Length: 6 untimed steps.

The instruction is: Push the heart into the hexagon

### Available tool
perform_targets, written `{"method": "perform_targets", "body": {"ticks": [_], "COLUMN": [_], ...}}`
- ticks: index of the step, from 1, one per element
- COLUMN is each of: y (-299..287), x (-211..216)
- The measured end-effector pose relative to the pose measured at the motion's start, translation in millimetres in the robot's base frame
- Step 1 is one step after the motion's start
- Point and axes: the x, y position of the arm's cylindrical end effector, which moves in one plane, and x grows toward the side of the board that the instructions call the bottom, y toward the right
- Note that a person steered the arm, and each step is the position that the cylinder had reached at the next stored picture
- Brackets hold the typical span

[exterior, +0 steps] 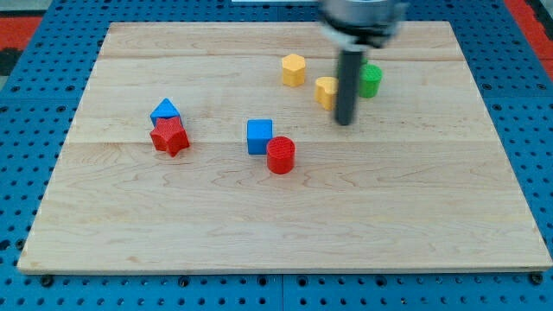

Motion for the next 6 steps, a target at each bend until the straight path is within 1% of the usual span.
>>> {"method": "perform_targets", "body": {"ticks": [1,2,3,4,5,6], "y": [-58,-129,-110,-60,-61,-71], "x": [-31,-84,-64,-50,-114,-146]}}
